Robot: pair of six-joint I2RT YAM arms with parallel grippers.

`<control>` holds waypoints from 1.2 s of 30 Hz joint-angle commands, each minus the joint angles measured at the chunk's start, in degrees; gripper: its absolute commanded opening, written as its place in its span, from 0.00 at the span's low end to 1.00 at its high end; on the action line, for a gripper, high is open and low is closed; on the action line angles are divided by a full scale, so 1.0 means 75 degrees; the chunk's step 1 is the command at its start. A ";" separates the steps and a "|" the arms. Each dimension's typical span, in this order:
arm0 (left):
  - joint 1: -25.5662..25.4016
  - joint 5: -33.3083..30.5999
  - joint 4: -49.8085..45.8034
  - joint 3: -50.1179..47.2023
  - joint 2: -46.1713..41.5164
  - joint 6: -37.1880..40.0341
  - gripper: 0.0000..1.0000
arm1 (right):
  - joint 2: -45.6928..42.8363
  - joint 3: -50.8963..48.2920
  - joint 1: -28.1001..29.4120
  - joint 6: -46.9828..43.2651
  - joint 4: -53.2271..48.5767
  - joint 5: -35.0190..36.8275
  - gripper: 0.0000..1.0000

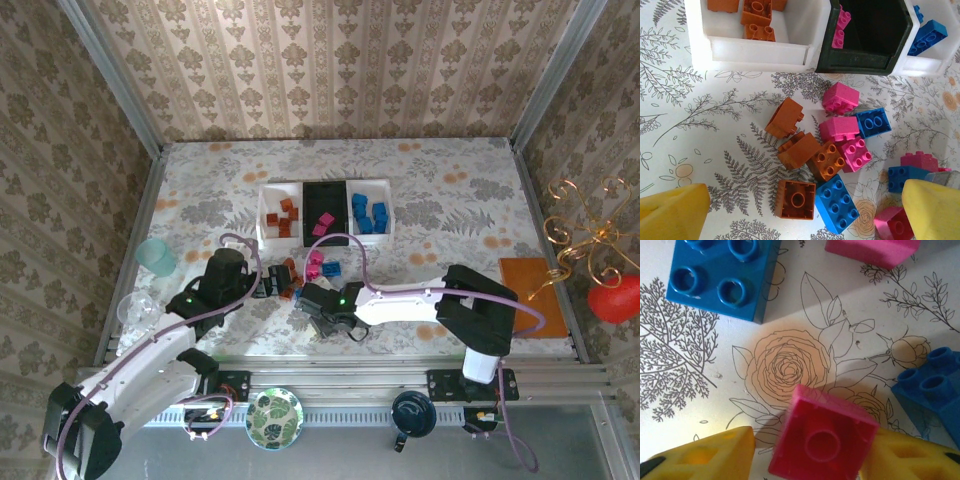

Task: Sort the legos into containers by color
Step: Pick up the lego from the bottom-center of the table, then place the lego in the container.

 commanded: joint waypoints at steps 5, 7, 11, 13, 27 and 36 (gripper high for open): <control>-0.0026 -0.0098 0.0037 -0.0093 -0.0079 -0.0137 1.00 | 0.0332 0.0254 -0.0026 0.0142 -0.0175 0.0795 0.38; -0.0025 -0.0098 0.0040 -0.0093 -0.0077 -0.0130 1.00 | 0.0134 0.0150 -0.0026 0.0062 0.0012 0.0756 0.36; -0.0016 -0.0127 0.0019 -0.0106 -0.0086 -0.0108 1.00 | -0.0750 -0.0244 -0.0026 -0.0302 0.0545 0.0440 0.34; -0.0017 -0.0155 0.0003 -0.0106 -0.0109 -0.0077 1.00 | -0.1316 -0.0411 -0.0058 -0.0537 0.0693 0.0309 0.33; 0.0007 -0.0268 -0.0180 -0.0065 -0.0332 -0.0045 1.00 | -0.1579 0.1396 -0.2725 -0.1404 0.0861 -0.0780 0.30; 0.0019 -0.0192 -0.0390 0.0058 -0.0308 -0.0005 1.00 | 0.2159 0.5201 -0.3646 -0.1045 -0.0461 -0.0361 0.30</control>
